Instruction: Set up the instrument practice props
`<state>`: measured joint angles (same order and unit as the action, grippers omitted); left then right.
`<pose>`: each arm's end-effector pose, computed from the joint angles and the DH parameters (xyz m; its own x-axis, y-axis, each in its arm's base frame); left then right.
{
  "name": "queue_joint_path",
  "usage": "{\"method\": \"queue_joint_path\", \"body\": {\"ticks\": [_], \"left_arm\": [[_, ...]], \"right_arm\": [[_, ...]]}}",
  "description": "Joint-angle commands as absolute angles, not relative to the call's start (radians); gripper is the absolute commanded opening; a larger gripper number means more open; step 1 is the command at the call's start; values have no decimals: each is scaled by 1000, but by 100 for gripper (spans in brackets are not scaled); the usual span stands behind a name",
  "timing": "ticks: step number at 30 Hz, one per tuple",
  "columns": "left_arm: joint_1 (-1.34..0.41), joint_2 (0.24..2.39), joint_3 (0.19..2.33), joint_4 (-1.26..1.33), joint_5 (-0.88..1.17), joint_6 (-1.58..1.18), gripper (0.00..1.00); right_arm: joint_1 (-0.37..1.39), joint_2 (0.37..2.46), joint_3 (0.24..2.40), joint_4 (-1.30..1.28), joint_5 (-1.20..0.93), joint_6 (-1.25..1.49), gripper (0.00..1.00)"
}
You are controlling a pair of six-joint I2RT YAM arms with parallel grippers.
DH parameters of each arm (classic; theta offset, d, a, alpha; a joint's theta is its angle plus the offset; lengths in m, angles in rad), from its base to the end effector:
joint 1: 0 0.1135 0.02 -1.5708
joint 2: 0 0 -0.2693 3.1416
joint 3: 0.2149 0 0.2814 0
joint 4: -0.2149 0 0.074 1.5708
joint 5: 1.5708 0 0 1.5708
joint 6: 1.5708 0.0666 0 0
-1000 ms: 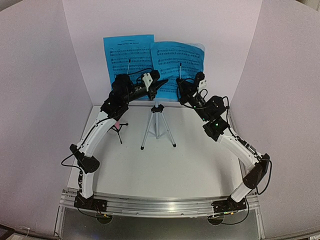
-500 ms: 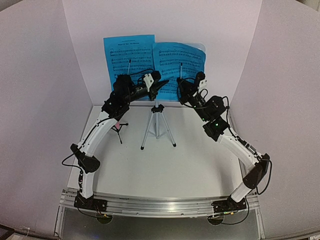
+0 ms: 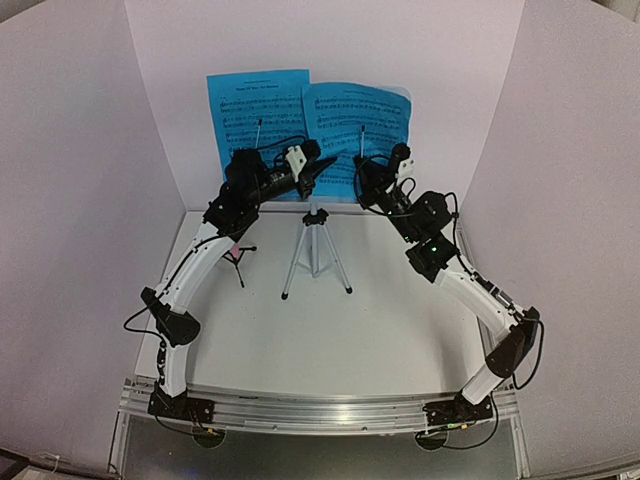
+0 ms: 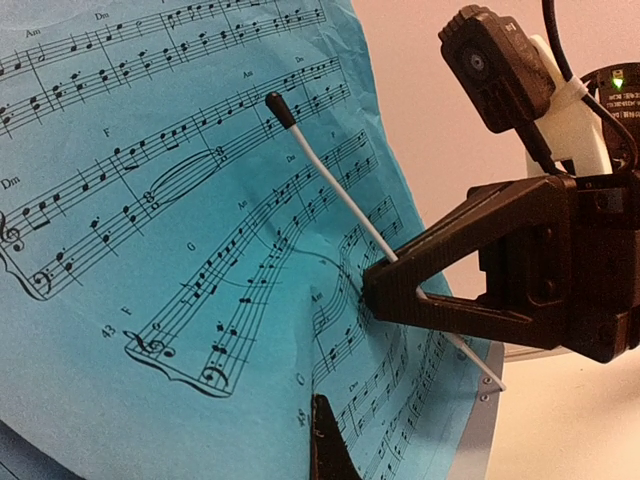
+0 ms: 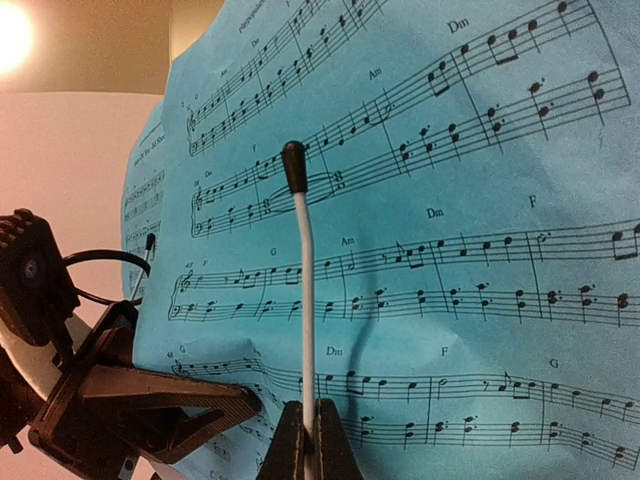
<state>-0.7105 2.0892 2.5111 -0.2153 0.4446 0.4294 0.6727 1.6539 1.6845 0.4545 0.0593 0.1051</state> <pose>0.3686 -0.3550 0.5423 0.5194 0.0490 -0.8531 0.7607 0.4283 0.4877 0.3463 0.2708 0.5158 0.3018 0.3743 -0.8768 -0.6160 0.7785 0.1203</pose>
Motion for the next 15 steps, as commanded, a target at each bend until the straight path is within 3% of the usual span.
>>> {"method": "queue_joint_path", "body": {"ticks": [1, 5, 15], "left_arm": [[-710, 2088, 2498, -174, 436, 433, 0], [-710, 2083, 2487, -170, 436, 440, 0], [-711, 2059, 2455, -154, 424, 457, 14]], "right_arm": [[675, 1654, 1726, 474, 56, 111, 0], [675, 1654, 1720, 473, 72, 114, 1], [675, 1652, 1715, 474, 85, 126, 11]]}}
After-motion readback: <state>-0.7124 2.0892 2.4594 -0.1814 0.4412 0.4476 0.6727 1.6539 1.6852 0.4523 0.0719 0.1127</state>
